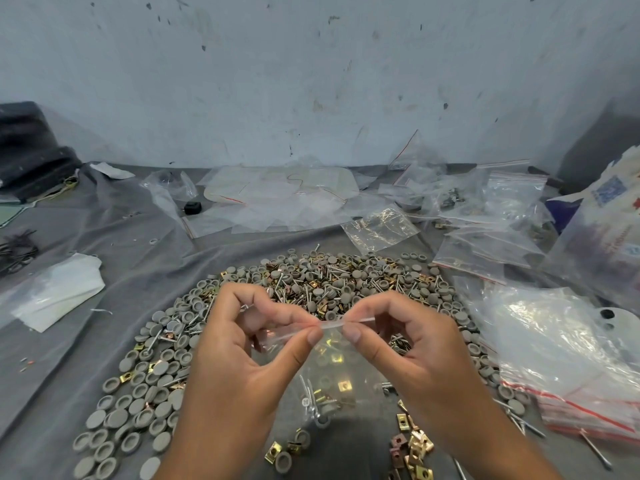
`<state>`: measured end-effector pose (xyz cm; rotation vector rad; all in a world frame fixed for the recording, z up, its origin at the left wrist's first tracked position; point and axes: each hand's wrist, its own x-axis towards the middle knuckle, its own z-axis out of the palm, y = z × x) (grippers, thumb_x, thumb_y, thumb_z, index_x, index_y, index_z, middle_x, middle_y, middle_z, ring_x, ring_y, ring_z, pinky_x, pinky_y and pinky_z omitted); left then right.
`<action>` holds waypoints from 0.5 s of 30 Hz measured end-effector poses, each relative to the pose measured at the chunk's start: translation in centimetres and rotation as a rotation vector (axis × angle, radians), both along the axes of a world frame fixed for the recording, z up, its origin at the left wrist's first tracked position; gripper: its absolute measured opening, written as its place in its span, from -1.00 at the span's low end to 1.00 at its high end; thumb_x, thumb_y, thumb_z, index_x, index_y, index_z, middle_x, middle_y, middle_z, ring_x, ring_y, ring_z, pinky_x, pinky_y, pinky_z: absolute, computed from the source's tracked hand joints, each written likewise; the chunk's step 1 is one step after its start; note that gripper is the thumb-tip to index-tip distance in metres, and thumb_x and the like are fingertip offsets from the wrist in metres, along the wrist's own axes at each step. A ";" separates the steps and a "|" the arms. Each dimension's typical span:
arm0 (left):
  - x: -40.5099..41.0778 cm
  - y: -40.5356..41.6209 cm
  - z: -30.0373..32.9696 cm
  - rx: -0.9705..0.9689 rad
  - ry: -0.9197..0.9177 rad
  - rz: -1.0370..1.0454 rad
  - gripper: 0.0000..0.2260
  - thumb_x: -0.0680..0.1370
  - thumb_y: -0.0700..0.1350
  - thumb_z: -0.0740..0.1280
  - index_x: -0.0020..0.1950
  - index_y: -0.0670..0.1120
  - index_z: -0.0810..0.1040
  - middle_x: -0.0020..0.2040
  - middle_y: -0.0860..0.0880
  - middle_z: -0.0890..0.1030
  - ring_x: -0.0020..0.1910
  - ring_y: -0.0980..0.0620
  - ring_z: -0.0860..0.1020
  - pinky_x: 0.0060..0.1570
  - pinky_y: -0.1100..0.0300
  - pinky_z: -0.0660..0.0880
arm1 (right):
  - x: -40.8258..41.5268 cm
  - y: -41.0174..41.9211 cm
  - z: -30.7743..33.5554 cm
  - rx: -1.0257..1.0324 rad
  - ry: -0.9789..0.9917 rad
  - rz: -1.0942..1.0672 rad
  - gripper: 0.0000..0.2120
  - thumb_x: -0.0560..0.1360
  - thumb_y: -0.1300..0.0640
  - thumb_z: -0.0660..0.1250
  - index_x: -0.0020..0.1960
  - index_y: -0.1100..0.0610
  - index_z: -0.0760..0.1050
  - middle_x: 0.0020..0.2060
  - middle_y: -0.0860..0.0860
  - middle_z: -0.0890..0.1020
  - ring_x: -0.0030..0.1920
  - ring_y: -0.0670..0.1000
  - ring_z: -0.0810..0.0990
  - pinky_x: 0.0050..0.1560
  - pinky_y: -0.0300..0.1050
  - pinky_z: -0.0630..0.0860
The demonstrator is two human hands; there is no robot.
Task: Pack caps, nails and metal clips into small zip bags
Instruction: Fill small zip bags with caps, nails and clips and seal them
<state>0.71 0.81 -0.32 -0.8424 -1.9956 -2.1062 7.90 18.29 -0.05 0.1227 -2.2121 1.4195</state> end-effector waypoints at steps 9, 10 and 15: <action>0.1 0.0 0.1 -0.025 0.000 -0.010 -0.68 0.35 0.05 0.52 -0.12 0.16 0.38 -0.12 -0.11 0.72 -0.20 -0.09 0.66 -0.18 0.04 0.50 | -0.2 -0.1 -0.3 0.068 0.005 -0.012 -0.89 0.57 -0.13 0.35 -0.02 -0.12 0.59 -0.19 -0.16 0.63 -0.21 -0.05 0.60 -0.26 -0.33 0.46; 0.1 0.0 0.0 -0.023 -0.002 -0.020 -0.68 0.35 0.04 0.51 -0.13 0.14 0.36 -0.12 -0.12 0.71 -0.22 -0.07 0.65 -0.21 0.10 0.51 | -0.2 -0.2 -0.4 0.082 0.010 -0.016 -0.90 0.58 -0.11 0.34 -0.04 -0.12 0.58 -0.21 -0.17 0.62 -0.23 -0.05 0.59 -0.27 -0.32 0.46; 0.1 0.1 0.0 -0.038 0.021 -0.002 -0.65 0.36 0.02 0.50 -0.16 0.12 0.30 -0.13 -0.11 0.70 -0.22 -0.05 0.64 -0.21 0.13 0.53 | -0.3 -0.8 -0.5 0.042 -0.001 -0.003 -0.89 0.57 -0.10 0.31 -0.04 -0.09 0.55 -0.27 -0.17 0.57 -0.28 -0.06 0.53 -0.30 -0.26 0.42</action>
